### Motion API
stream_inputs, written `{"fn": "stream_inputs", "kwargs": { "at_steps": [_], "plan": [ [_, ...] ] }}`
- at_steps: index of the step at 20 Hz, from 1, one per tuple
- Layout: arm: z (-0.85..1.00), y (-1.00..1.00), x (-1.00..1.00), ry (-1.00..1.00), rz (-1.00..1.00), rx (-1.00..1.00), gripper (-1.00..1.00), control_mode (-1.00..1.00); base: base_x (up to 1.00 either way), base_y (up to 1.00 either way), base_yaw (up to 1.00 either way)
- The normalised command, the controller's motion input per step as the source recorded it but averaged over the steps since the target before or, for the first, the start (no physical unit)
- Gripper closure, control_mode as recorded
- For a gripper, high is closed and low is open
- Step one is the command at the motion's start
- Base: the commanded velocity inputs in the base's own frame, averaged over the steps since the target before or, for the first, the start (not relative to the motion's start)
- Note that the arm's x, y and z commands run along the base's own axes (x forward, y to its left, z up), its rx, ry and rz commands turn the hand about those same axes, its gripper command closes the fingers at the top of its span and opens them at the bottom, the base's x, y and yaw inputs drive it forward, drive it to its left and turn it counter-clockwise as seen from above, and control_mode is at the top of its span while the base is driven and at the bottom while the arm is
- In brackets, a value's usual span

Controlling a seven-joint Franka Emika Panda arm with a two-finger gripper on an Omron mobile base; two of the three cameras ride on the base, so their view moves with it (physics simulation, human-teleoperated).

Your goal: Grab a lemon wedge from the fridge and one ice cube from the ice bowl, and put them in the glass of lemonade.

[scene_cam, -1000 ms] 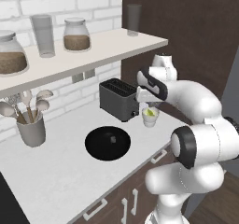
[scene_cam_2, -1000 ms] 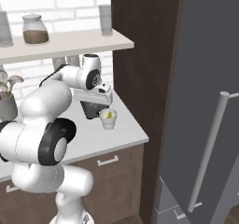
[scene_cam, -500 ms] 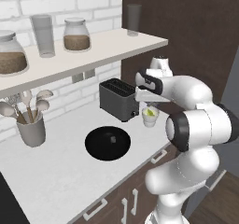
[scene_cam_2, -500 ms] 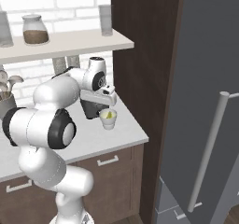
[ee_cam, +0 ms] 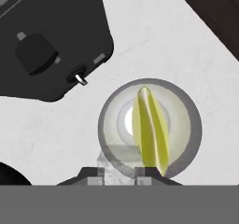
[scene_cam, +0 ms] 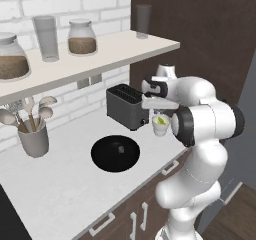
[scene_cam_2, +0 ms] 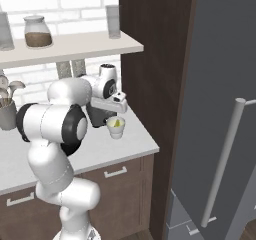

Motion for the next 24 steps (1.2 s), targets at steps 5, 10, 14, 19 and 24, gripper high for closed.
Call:
{"fn": "stream_inputs", "kwargs": {
  "at_steps": [5, 10, 14, 19, 24],
  "plan": [
    [-0.2, -0.23, 0.25, 0.0, -0.05, 0.0, 1.0, -1.0, 0.0, 0.0, 0.0],
    [-0.03, -0.01, 0.02, -0.01, -0.02, 0.0, 1.0, -1.0, 0.0, 0.0, 0.0],
    [0.0, 0.0, 0.0, -0.05, 0.0, 0.0, 1.0, -1.0, 0.0, 0.0, 0.0],
    [0.0, -0.04, 0.0, -0.02, 0.0, 0.0, 1.0, -1.0, 0.0, 0.0, 0.0],
    [0.0, 0.0, 0.0, 0.0, -0.01, 0.0, 1.0, -1.0, 0.0, 0.0, 0.0]
  ]
}}
